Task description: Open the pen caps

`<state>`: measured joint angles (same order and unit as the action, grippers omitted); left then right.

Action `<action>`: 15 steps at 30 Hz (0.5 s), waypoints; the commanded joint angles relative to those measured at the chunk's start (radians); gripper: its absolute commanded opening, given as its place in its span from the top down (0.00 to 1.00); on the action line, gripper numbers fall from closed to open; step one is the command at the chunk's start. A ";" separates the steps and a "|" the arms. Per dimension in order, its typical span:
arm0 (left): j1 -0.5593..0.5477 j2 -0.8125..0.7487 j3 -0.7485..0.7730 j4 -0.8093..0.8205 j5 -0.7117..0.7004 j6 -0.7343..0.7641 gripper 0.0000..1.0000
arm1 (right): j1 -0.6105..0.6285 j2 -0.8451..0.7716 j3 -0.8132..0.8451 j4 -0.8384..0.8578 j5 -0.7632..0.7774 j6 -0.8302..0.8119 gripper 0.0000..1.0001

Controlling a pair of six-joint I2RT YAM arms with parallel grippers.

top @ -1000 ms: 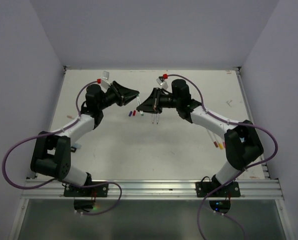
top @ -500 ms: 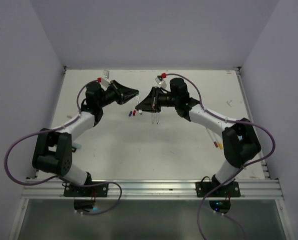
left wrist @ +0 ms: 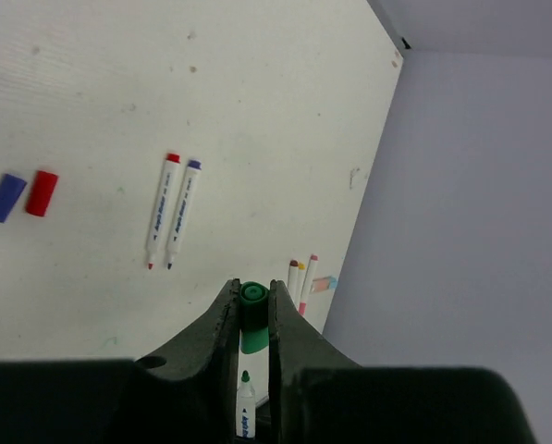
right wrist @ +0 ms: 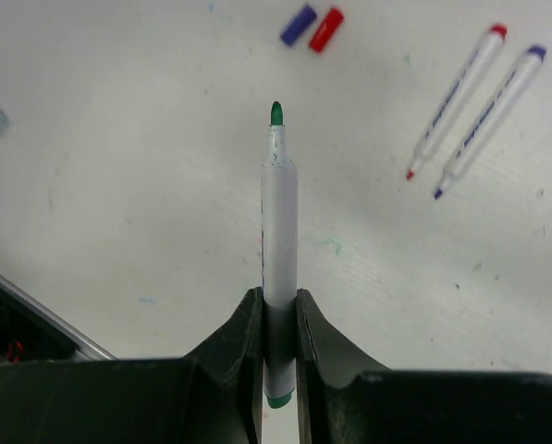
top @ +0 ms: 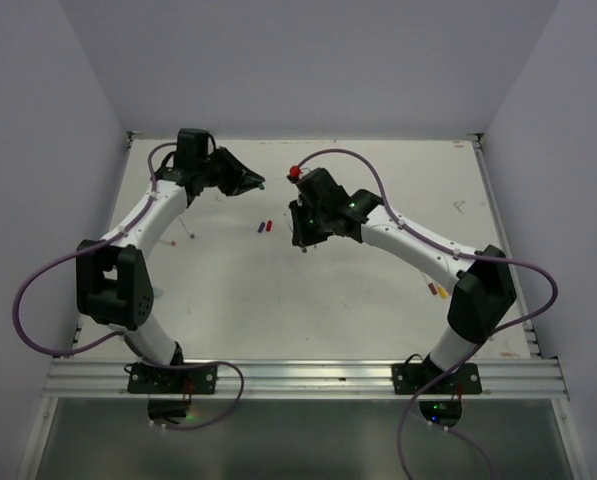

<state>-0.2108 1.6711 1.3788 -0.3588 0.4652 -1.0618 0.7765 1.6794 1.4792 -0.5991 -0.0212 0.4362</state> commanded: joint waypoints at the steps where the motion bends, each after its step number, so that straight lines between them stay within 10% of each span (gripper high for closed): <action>1: 0.034 -0.019 -0.039 0.012 -0.003 -0.041 1.00 | 0.006 -0.029 -0.011 -0.143 0.057 -0.082 1.00; 5: 0.051 -0.030 -0.135 0.187 0.092 -0.046 1.00 | -0.019 -0.055 -0.059 -0.067 -0.032 -0.027 1.00; 15: 0.031 0.114 -0.026 -0.204 -0.115 0.512 1.00 | -0.260 -0.043 -0.154 0.012 -0.212 0.056 1.00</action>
<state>-0.1669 1.7691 1.3567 -0.4557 0.4309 -0.7387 0.5041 1.6485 1.3132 -0.6357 -0.1707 0.4774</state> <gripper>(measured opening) 0.159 0.154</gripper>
